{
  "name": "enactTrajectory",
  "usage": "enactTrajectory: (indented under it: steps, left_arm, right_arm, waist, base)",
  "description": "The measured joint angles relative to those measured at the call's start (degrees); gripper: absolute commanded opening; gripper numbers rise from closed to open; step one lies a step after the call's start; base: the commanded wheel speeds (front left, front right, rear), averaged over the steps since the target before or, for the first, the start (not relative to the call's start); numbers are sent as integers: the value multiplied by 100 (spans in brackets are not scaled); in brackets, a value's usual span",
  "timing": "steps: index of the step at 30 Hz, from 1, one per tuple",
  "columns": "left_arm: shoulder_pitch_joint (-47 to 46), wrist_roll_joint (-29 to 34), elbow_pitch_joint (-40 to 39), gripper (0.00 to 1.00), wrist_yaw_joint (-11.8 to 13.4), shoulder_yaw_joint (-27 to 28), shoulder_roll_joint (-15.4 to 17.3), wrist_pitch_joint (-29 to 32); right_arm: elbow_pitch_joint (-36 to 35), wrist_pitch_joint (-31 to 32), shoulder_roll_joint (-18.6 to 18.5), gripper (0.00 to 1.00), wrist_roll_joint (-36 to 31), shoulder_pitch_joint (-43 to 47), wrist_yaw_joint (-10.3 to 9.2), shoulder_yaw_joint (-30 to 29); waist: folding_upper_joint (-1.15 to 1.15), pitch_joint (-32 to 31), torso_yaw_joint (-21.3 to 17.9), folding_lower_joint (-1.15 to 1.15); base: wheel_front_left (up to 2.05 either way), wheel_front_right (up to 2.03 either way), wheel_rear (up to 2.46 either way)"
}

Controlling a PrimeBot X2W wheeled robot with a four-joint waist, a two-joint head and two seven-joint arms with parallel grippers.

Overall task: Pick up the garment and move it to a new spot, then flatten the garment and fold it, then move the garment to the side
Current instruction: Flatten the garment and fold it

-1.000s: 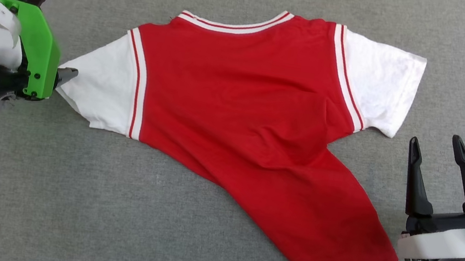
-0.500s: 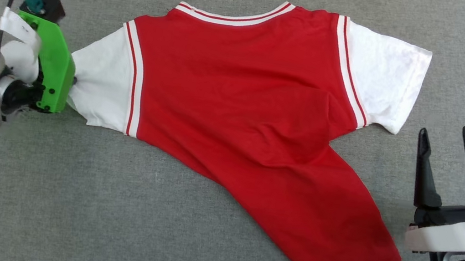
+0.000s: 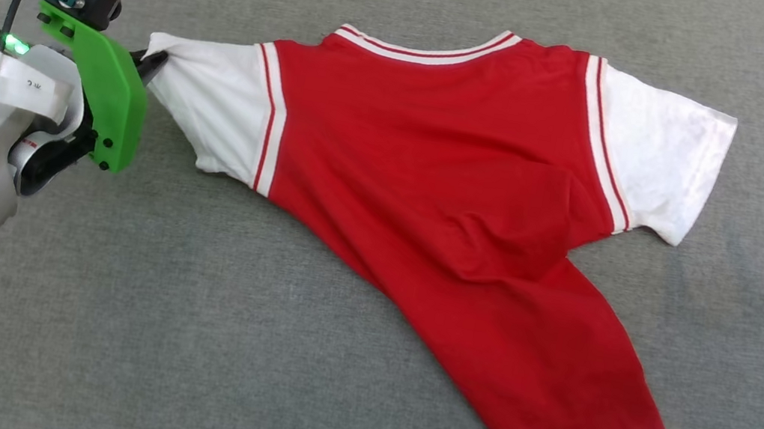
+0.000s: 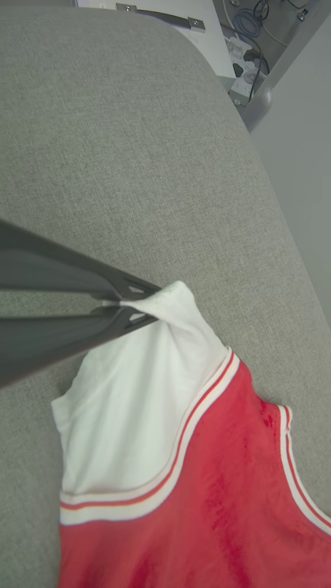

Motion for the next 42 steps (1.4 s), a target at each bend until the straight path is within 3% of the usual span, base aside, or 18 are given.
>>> enactTrajectory:
  steps: [6, 15, 19, 25, 33, 39, 40, 41, 42]
  left_arm:
    - [0, 288, -520, 0, 182, -25, 41, -350]
    - [-1, 443, -1325, 0, 533, -55, 63, -478]
    - [-21, 616, -1556, 0, 683, -70, 93, -497]
    - [-126, 693, -1873, 0, 828, -36, 122, -571]
    - [-220, 724, -2065, 0, 915, -13, 134, -578]
    - [-246, 737, -2065, 0, 926, -13, 130, -579]
    - [-246, 737, -2054, 0, 927, -14, 132, -579]
    - [-246, 737, -2042, 0, 927, -14, 132, -579]
    - [-246, 737, -2029, 0, 927, -15, 133, -579]
  right_arm:
    - [100, 1294, -882, 100, 647, -891, 0, 413]
    - [973, 4550, -1965, 100, 2703, -1873, 1, 1370]
    - [1510, 5671, -2207, 100, 3219, -2162, 0, 1534]
    - [1992, 6302, -2215, 100, 3371, -2613, 0, 1642]
    - [2470, 6483, -1982, 100, 3297, -2768, 0, 1926]
    - [2587, 6451, -2042, 100, 3349, -2771, -2, 2016]
    - [2587, 6428, -2046, 91, 3368, -2776, -2, 2035]
    - [2580, 6353, -2054, 0, 3382, -2780, -2, 2067]
    - [2588, 6248, -2053, 0, 3400, -2783, -2, 2079]
  waist:
    - [0, 15, 239, 0]
    - [0, 198, 567, 0]
    - [0, 339, 679, 0]
    - [0, 631, 858, 0]
    - [0, 1062, 1053, 0]
    - [0, 1255, 1135, 0]
    - [0, 1258, 1129, 0]
    - [0, 1252, 1119, 0]
    - [0, 1238, 1105, 0]
  base:
    - [0, 0, 0]
    - [0, 0, 0]
    - [0, 0, 0]
    - [0, 0, 0]
    - [0, 0, 0]
    - [0, 0, 0]
    - [0, 0, 0]
    - [0, 0, 0]
    - [0, 0, 0]
